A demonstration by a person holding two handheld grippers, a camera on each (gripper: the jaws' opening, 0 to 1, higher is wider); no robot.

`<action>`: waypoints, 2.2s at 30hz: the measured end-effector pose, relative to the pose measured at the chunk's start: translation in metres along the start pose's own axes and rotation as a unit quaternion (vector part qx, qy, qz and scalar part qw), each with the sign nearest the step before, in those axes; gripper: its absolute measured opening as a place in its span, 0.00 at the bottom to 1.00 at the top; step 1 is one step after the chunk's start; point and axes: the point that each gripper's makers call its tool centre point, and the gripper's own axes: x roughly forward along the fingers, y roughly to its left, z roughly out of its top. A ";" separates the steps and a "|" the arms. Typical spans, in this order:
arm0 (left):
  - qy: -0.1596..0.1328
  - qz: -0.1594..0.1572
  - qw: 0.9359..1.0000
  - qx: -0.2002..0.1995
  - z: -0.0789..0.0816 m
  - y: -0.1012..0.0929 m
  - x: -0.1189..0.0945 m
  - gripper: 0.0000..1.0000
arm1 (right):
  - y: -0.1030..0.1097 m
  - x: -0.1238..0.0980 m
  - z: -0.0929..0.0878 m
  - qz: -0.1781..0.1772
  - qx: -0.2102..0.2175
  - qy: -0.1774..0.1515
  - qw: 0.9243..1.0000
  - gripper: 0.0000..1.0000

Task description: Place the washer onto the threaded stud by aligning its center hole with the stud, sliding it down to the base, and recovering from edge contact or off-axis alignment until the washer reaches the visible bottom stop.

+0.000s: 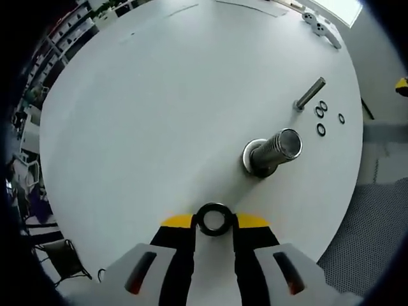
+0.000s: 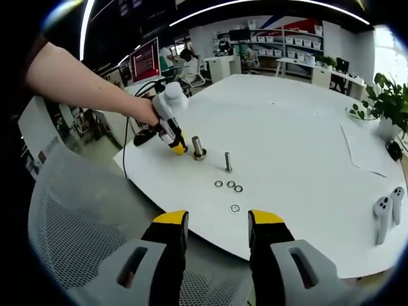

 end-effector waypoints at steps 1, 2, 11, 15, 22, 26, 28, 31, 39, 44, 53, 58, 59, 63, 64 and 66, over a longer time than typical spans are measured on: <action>-0.001 0.001 1.000 -0.001 0.000 -0.001 0.000 0.21 | 0.000 0.000 0.000 0.000 0.000 0.000 1.000 0.40; -0.003 0.002 1.000 -0.002 0.000 -0.001 -0.001 0.21 | 0.000 0.000 0.000 0.000 0.000 0.000 1.000 0.40; 0.006 -0.005 1.000 0.010 -0.008 -0.010 0.000 0.23 | 0.001 0.000 0.001 0.003 -0.001 -0.001 1.000 0.40; 0.009 -0.007 1.000 0.028 -0.010 -0.013 0.000 0.27 | 0.002 0.000 0.001 0.004 -0.002 -0.002 1.000 0.40; 0.012 -0.001 1.000 0.022 -0.010 -0.014 0.000 0.27 | 0.002 0.000 0.001 0.004 -0.001 -0.004 1.000 0.40; 0.018 0.001 1.000 0.009 -0.011 -0.014 -0.001 0.26 | 0.001 0.000 0.002 0.004 0.000 -0.005 1.000 0.40; 0.023 0.002 1.000 0.010 -0.010 -0.014 -0.001 0.26 | 0.002 0.000 0.002 0.004 0.000 -0.006 1.000 0.40; 0.030 0.002 0.999 0.010 -0.010 -0.014 0.000 0.25 | 0.002 0.000 0.003 0.004 0.001 -0.007 1.000 0.40; 0.034 0.001 0.999 0.012 -0.011 -0.014 0.001 0.20 | 0.002 0.000 0.002 0.005 -0.001 -0.006 1.000 0.40; 0.022 -0.002 1.000 0.014 -0.010 -0.012 0.001 0.19 | 0.002 0.000 0.002 0.006 -0.002 -0.006 1.000 0.40; 0.039 -0.008 0.998 0.040 -0.009 -0.011 0.000 0.19 | 0.002 0.000 0.002 0.006 -0.001 -0.006 1.000 0.40; 0.034 -0.006 0.998 0.045 -0.009 -0.013 0.000 0.18 | 0.002 0.000 0.002 0.004 0.000 -0.006 1.000 0.40; 0.034 -0.004 0.998 0.047 -0.009 -0.013 -0.001 0.18 | 0.002 0.000 0.002 0.004 0.000 -0.006 1.000 0.40; 0.031 -0.001 0.998 0.056 -0.008 -0.014 -0.001 0.18 | 0.003 0.000 0.002 0.006 -0.002 -0.005 1.000 0.40; 0.031 0.000 0.998 0.056 -0.008 -0.014 -0.001 0.18 | 0.003 0.000 0.002 0.006 -0.002 -0.005 1.000 0.40; 0.031 -0.001 0.998 0.058 -0.008 -0.014 -0.001 0.18 | 0.003 0.000 0.002 0.006 -0.001 -0.006 1.000 0.40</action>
